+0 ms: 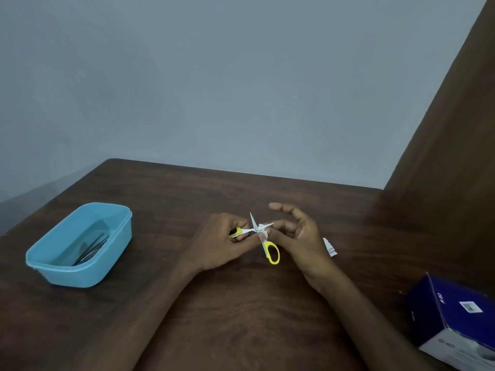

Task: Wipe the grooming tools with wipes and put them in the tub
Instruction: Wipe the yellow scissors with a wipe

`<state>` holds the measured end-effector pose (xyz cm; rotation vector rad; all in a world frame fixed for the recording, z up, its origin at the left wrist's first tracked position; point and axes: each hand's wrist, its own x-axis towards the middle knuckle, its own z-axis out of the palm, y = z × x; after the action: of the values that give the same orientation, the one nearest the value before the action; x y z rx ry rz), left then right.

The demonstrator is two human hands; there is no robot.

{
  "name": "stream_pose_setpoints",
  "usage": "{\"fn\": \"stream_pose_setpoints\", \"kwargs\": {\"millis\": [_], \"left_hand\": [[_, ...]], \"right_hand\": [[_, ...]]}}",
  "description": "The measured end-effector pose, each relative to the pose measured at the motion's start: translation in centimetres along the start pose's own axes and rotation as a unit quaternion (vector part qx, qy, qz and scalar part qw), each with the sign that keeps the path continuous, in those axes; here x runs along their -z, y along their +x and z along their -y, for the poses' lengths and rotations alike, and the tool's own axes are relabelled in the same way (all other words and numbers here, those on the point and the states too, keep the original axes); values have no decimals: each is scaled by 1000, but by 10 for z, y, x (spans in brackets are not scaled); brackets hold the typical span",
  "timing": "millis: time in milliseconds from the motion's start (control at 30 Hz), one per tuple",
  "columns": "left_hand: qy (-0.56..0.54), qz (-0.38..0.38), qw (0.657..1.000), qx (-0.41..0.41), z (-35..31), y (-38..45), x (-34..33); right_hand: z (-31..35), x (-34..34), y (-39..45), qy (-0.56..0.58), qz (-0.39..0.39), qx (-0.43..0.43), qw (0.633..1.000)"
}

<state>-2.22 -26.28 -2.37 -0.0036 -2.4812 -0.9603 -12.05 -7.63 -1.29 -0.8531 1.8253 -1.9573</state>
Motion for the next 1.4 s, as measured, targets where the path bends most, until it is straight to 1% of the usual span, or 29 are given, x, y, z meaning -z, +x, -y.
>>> {"fn": "stream_pose_setpoints", "kwargs": {"millis": [133, 200, 267, 300, 333, 400, 500, 567, 600, 667, 733, 800, 867, 900, 1067, 1200, 1300, 1400], "left_hand": [[-5, -4, 1000, 3, 2, 2, 1], [2, -3, 1000, 4, 1, 2, 1], [23, 9, 1000, 1, 1, 1, 1], [37, 14, 999, -2, 0, 0, 0], [52, 16, 999, -3, 0, 0, 0], [85, 17, 996, -2, -1, 0, -1], [142, 17, 990, -10, -3, 0, -2], [164, 25, 986, -30, -5, -2, -2], [165, 34, 985, -38, -6, -2, -2], [155, 46, 986, -41, -8, -3, -1], [131, 40, 990, -31, -8, -3, 0], [75, 30, 997, -11, -6, -2, 0], [14, 15, 1000, 15, -4, 0, 0], [-9, 1, 1000, 27, -4, 1, 0], [-68, -53, 994, 60, -5, 5, 0], [-88, -59, 992, 63, -3, 6, 1], [-93, -47, 993, 60, -1, 6, 1], [-94, -36, 993, 63, -3, 5, 1]], "right_hand": [[2, 3, 2, 85, -33, -28, 995], [3, 5, 5, 130, -87, -36, 987], [5, 7, 6, 155, -150, -15, 976], [5, 8, 6, 125, -171, 12, 977], [6, 9, 5, 70, -175, 45, 981], [4, 5, 1, -37, -148, 103, 983], [-1, -4, -5, -147, -107, 135, 974], [-3, -10, -7, -204, -101, 141, 964], [-3, -11, -7, -211, -111, 135, 962], [-4, -11, -4, -194, -163, 127, 959], [-5, -5, 2, -147, -241, 143, 949], [-5, 4, 6, -76, -281, 150, 945], [-6, 9, 5, -33, -266, 137, 954], [-8, 9, 5, -41, -248, 129, 959], [-18, -4, 2, -180, -158, 78, 968], [-14, -10, -3, -206, -83, 92, 971], [-15, -9, -1, -161, -80, 70, 981], [-17, -5, 3, -142, -84, 53, 985]]}}
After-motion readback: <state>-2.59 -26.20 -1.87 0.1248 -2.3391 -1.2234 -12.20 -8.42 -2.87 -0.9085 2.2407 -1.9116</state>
